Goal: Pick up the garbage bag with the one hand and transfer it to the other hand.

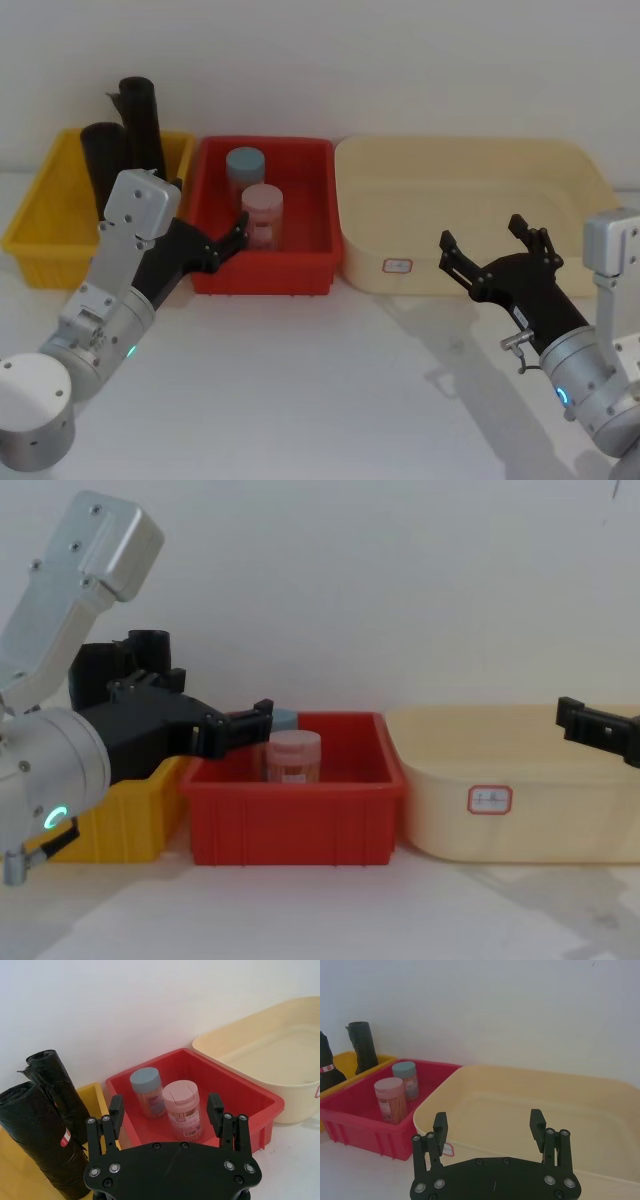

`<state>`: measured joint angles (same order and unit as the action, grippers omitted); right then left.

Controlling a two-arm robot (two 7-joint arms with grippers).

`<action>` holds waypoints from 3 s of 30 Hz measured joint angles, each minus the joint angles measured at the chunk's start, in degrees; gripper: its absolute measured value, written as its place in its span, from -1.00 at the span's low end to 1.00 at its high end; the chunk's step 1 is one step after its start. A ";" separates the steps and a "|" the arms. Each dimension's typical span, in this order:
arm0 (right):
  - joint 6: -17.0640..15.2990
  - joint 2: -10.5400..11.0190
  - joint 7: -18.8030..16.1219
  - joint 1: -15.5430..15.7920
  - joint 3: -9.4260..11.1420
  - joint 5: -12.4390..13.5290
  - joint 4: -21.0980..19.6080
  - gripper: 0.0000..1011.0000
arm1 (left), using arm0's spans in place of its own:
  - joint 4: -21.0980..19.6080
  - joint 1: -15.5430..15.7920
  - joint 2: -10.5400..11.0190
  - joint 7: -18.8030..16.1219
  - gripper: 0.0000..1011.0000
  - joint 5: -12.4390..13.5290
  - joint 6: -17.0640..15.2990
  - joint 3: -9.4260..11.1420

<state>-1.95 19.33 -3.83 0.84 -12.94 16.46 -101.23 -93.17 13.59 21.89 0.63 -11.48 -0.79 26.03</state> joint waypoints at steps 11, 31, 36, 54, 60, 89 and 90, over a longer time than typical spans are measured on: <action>0.00 0.00 0.00 0.00 0.00 0.00 0.00 0.99 | 0.00 0.39 -0.32 -0.18 0.98 0.20 -1.09 -0.04; 0.00 0.00 0.00 0.00 0.00 0.00 0.00 0.99 | -7.82 -2.00 1.39 -1.43 0.98 -5.44 -18.30 -7.80; 0.00 0.00 0.00 0.00 0.00 0.00 0.00 0.99 | -8.06 -3.11 2.03 -1.65 0.98 -6.56 -20.06 -10.17; 0.00 0.00 0.00 0.00 0.00 0.00 0.00 0.99 | -0.55 -2.11 1.28 -0.16 0.98 -7.47 -13.85 -14.49; 0.00 0.00 0.00 0.00 0.00 0.00 0.00 0.99 | 3.36 -0.27 0.76 0.95 0.98 -7.27 -10.94 -15.08; 0.00 0.00 0.00 0.00 0.00 0.00 0.00 0.99 | 9.91 1.56 1.92 7.62 0.98 -7.70 -6.55 -16.75; 0.00 0.00 0.00 0.00 0.00 0.00 0.00 0.99 | 9.61 1.01 2.43 8.24 0.98 -7.81 -6.63 -17.00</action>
<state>-1.95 19.33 -3.83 0.84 -12.94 16.46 -101.23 -83.56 14.60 24.32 8.87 -19.29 -7.42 9.03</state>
